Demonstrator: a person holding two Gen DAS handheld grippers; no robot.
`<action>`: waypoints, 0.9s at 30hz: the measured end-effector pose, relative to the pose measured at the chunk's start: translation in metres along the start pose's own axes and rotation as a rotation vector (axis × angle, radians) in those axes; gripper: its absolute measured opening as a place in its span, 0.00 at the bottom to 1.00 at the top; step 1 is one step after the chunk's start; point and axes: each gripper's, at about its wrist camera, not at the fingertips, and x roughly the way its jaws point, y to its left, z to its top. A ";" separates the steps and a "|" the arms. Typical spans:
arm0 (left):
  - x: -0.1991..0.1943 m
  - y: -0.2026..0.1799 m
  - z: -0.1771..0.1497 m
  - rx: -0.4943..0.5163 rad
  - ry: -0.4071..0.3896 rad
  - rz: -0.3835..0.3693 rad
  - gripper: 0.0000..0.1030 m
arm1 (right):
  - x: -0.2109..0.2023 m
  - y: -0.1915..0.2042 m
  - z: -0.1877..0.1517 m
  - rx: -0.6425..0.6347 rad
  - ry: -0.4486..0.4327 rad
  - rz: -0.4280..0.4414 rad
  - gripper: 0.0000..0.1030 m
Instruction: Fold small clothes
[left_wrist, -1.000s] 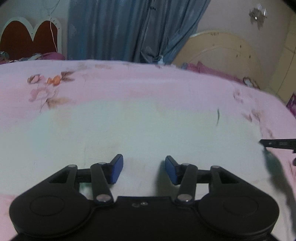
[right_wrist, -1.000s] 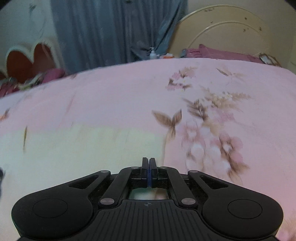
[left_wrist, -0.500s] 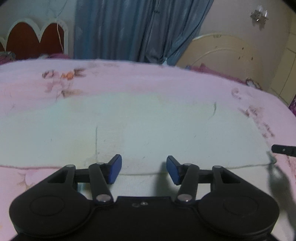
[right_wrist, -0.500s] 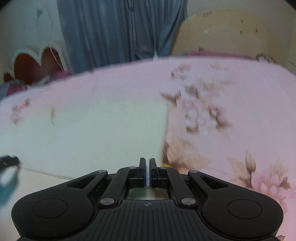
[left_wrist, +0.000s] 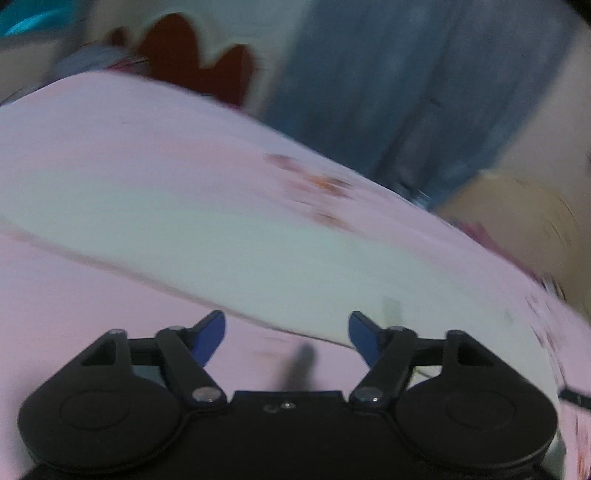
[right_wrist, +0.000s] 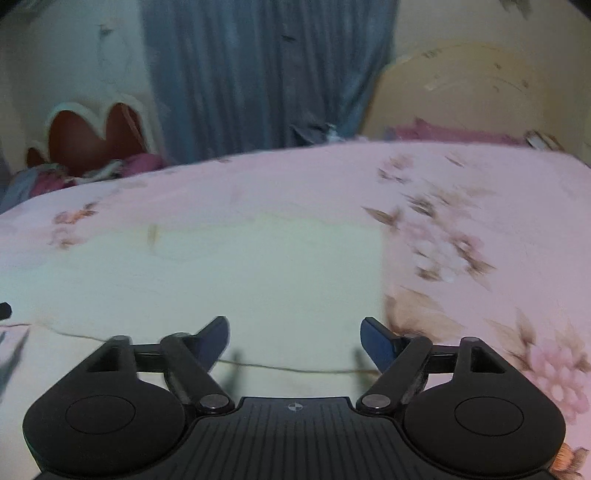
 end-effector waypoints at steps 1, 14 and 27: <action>-0.003 0.020 0.005 -0.050 -0.007 0.020 0.58 | 0.004 0.006 0.002 -0.007 0.005 0.016 0.65; -0.010 0.194 0.044 -0.501 -0.201 0.080 0.33 | 0.047 0.067 0.010 0.000 0.073 0.048 0.33; 0.005 0.115 0.065 -0.299 -0.191 -0.066 0.03 | 0.046 0.054 0.014 0.071 0.054 0.018 0.33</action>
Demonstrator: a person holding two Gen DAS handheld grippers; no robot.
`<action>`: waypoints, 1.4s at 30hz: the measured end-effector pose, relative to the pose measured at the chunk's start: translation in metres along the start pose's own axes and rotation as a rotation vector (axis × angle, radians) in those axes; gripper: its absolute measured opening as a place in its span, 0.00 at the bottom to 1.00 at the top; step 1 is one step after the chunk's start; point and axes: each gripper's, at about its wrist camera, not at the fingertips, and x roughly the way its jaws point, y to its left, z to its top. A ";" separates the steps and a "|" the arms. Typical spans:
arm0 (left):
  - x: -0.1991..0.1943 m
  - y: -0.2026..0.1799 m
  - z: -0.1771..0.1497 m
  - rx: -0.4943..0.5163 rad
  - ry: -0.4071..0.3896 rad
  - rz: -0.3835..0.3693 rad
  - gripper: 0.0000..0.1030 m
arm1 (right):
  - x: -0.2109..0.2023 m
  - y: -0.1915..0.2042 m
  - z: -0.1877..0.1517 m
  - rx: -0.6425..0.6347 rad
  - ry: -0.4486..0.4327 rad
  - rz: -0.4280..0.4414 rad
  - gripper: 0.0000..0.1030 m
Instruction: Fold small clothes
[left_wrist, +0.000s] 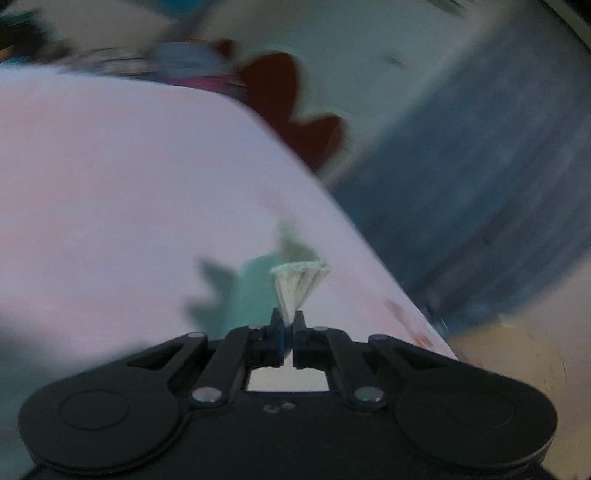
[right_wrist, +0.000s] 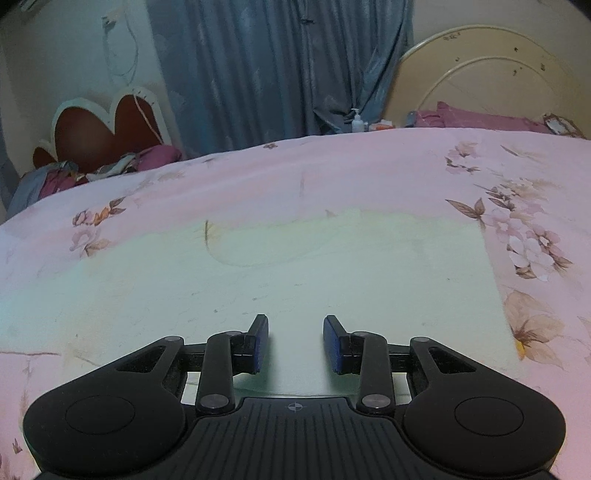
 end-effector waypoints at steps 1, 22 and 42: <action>0.004 -0.021 -0.007 0.039 0.026 -0.041 0.03 | -0.001 -0.002 0.000 0.006 -0.002 0.000 0.33; 0.060 -0.259 -0.222 0.609 0.483 -0.293 0.29 | -0.050 -0.056 -0.003 0.183 -0.045 0.092 0.33; 0.011 -0.140 -0.138 0.493 0.360 -0.036 0.54 | 0.017 0.010 -0.003 0.160 0.113 0.276 0.42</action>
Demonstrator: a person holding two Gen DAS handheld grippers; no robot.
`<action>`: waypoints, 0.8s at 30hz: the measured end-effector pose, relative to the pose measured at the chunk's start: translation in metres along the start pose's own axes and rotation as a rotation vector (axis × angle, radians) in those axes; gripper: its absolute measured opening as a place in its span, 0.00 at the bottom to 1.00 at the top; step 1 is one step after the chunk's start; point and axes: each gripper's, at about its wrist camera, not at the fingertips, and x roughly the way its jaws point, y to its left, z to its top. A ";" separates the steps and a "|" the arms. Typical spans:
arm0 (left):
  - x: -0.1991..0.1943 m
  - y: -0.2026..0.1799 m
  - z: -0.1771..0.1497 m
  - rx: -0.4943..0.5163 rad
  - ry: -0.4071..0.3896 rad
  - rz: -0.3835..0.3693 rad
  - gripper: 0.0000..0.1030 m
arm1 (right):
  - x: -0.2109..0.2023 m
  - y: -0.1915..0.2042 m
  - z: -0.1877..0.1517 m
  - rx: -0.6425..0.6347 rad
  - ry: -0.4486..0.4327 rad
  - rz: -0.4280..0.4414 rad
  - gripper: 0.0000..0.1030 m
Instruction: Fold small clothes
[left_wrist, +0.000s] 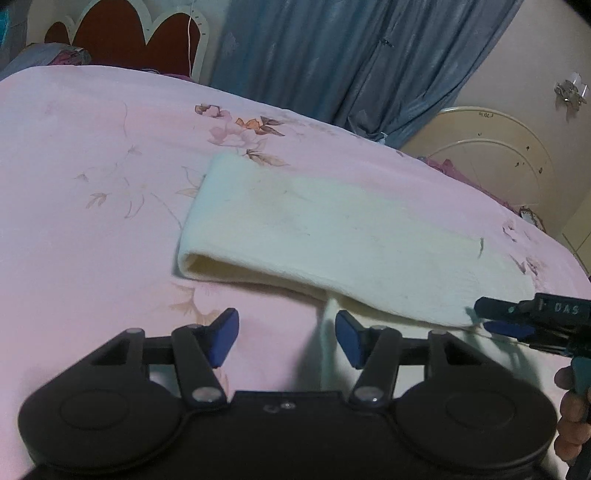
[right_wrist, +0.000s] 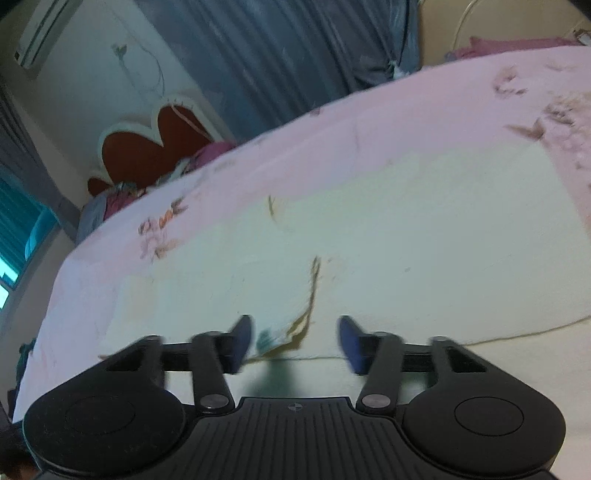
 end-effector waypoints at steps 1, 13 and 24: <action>0.002 0.000 0.001 0.001 -0.001 -0.003 0.54 | 0.003 0.002 0.001 -0.013 0.002 -0.009 0.41; 0.020 -0.019 0.003 0.081 -0.024 0.024 0.54 | -0.018 0.027 0.012 -0.167 -0.116 -0.069 0.04; 0.027 -0.019 0.012 0.105 0.007 -0.007 0.39 | -0.055 -0.026 0.029 -0.126 -0.187 -0.202 0.04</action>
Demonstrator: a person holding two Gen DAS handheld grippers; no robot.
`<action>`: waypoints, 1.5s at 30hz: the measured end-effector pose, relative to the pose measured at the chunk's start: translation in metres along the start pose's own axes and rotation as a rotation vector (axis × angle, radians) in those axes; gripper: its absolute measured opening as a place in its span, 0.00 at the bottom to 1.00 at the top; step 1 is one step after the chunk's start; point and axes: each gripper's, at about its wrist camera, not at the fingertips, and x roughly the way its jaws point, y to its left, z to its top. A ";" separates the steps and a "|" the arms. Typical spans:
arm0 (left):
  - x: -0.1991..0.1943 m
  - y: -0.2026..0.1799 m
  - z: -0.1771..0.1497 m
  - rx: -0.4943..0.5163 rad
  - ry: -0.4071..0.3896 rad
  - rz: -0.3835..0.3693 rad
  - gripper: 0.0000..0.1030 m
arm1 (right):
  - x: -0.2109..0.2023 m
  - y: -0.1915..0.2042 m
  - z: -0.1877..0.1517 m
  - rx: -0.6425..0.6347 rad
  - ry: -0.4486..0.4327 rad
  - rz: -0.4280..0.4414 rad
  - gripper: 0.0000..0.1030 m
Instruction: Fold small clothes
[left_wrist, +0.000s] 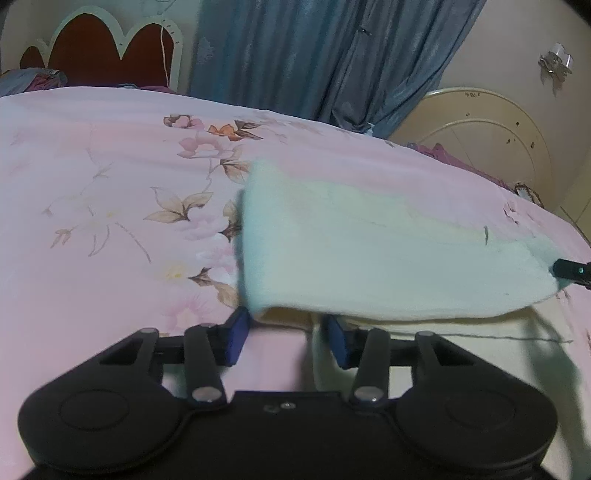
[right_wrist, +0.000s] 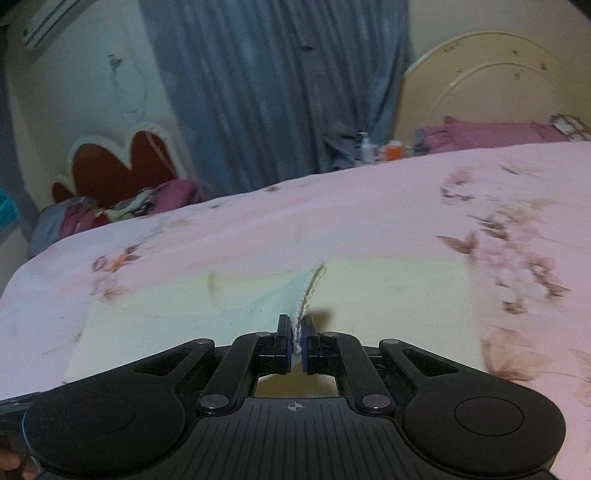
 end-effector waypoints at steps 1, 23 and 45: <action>0.000 0.000 0.001 -0.001 0.005 -0.009 0.33 | -0.003 -0.006 0.000 0.002 -0.001 -0.011 0.04; 0.006 -0.003 0.004 0.003 0.031 -0.042 0.17 | -0.029 -0.057 -0.014 0.040 0.023 -0.089 0.04; 0.026 -0.042 0.045 0.111 -0.022 -0.144 0.42 | 0.007 -0.042 -0.008 -0.030 0.043 -0.094 0.04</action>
